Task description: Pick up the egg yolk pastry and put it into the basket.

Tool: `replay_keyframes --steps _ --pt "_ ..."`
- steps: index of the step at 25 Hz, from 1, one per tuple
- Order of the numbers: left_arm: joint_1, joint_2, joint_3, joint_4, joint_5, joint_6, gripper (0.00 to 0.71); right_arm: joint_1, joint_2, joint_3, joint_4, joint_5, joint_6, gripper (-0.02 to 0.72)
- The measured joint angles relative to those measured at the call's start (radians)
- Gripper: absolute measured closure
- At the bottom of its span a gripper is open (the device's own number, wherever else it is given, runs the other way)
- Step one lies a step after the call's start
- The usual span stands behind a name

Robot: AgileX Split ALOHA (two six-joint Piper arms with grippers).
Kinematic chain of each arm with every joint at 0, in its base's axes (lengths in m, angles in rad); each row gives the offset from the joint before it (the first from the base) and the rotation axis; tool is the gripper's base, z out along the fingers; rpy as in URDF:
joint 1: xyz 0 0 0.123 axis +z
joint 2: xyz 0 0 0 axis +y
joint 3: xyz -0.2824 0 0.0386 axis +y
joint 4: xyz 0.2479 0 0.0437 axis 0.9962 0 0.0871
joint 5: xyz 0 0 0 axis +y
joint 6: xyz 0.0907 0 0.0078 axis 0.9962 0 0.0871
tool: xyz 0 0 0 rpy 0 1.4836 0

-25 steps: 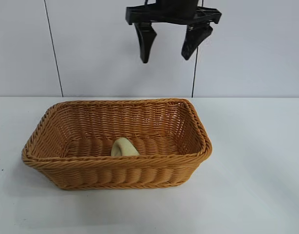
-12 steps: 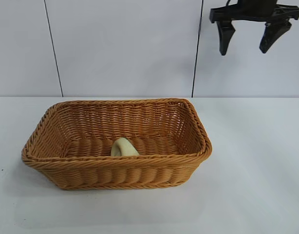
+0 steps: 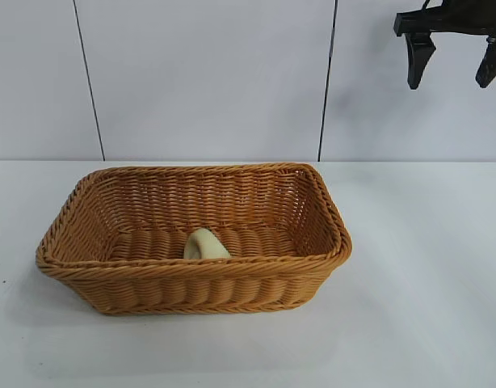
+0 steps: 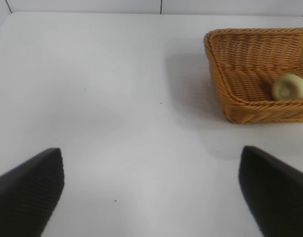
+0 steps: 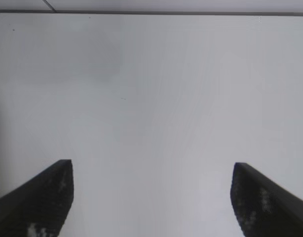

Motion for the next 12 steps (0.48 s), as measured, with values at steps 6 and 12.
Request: replay_keyframes --steps 6,12 --pt "0.0 0.0 0.0 0.0 0.0 0.0 0.018 0.0 -0.19 0.315 0.021 -0.001 -0.032 0.08" --pt "0.0 0.0 0.0 0.0 0.0 0.0 0.018 0.0 -0.448 0.612 0.031 0.0 -0.047 0.08"
